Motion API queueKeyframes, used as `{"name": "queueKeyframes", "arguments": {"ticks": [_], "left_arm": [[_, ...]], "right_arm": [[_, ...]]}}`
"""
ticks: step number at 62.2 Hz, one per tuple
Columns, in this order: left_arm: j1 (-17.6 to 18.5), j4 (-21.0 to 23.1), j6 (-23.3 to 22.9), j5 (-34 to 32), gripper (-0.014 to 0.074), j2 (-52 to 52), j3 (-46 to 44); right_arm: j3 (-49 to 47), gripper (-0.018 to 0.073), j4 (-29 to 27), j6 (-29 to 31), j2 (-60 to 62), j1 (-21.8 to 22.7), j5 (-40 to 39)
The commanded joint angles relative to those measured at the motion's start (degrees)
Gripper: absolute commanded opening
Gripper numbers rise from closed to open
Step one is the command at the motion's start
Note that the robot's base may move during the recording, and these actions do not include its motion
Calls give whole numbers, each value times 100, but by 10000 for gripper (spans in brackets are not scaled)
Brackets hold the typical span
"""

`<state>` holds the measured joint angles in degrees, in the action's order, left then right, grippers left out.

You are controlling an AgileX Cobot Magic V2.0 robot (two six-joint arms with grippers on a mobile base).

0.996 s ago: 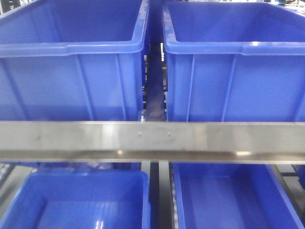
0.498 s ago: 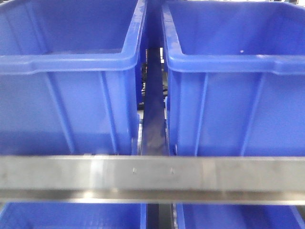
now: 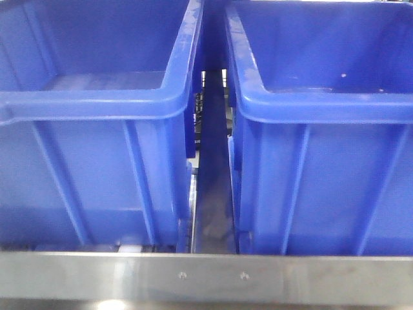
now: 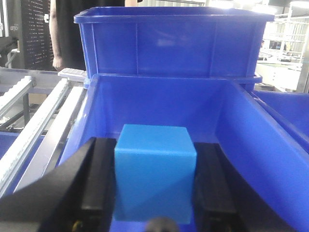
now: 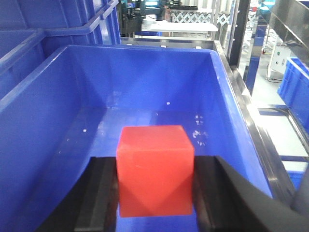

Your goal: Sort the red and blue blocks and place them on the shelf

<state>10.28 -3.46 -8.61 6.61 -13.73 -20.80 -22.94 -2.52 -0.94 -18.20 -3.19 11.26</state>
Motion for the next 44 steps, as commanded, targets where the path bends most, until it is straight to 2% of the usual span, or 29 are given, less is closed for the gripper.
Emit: {"name": "queueKeyframes", "arguments": {"ticks": [1,44], "left_arm": [[4,34,-13,-533,281,-52,-168],[4,34,-13,-533,281,-52,-168]], "right_arm": [[-160,350,-11,57,-53,44,-534],[-160,350,-11,57,-53,44,-534]]}}
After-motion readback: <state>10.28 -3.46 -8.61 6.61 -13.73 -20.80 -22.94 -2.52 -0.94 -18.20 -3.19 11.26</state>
